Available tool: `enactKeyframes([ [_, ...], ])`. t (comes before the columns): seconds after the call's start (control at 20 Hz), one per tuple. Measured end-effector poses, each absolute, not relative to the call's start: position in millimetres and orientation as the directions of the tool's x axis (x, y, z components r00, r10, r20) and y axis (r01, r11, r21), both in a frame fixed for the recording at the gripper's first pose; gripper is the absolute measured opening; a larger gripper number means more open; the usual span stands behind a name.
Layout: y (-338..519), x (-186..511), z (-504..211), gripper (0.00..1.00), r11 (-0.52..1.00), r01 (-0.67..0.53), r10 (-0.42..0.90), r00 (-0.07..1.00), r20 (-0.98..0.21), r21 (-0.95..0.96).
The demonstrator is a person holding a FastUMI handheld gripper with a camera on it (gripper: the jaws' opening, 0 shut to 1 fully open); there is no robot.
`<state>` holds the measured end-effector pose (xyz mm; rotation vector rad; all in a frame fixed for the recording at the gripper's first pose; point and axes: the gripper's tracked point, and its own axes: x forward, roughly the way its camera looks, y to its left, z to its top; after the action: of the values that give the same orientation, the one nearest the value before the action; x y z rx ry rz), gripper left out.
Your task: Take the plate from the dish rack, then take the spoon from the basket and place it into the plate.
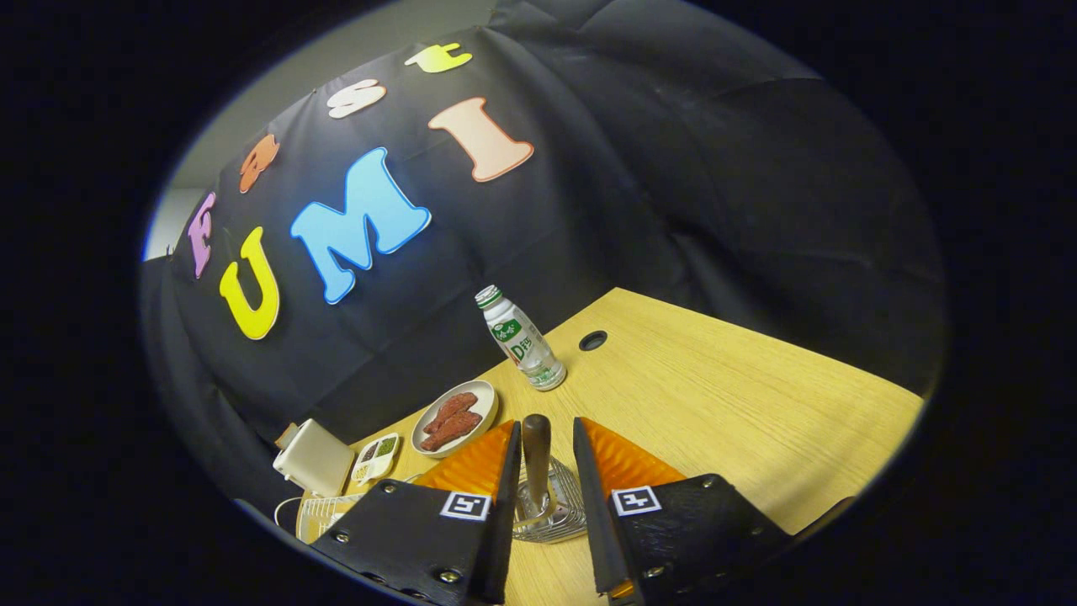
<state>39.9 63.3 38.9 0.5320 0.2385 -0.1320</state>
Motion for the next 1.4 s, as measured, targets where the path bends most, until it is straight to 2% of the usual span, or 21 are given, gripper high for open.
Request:
enactKeyframes([
  [0.1, 71, 43, 41, 0.16, 0.851, 0.173, -0.048, 0.966, -0.254, 0.496],
  [0.2, 71, 43, 40, 0.16, 0.853, 0.186, -0.062, 0.964, -0.259, 0.488],
  [0.25, 73, 46, 39, 0.06, 0.855, 0.184, -0.053, 0.961, -0.272, 0.484],
  [0.5, 66, 45, 57, 0.06, 0.862, 0.181, -0.056, 0.962, -0.266, 0.474],
  [0.75, 63, 39, 111, 0.06, 0.889, 0.134, -0.044, 0.977, -0.209, 0.437],
  [1.1, 99, 7, 199, 0.06, 0.956, -0.036, 0.075, 0.989, -0.126, 0.290],
  [1.4, 172, -39, 215, 0.06, 0.944, -0.206, 0.245, 0.961, -0.130, 0.256],
])
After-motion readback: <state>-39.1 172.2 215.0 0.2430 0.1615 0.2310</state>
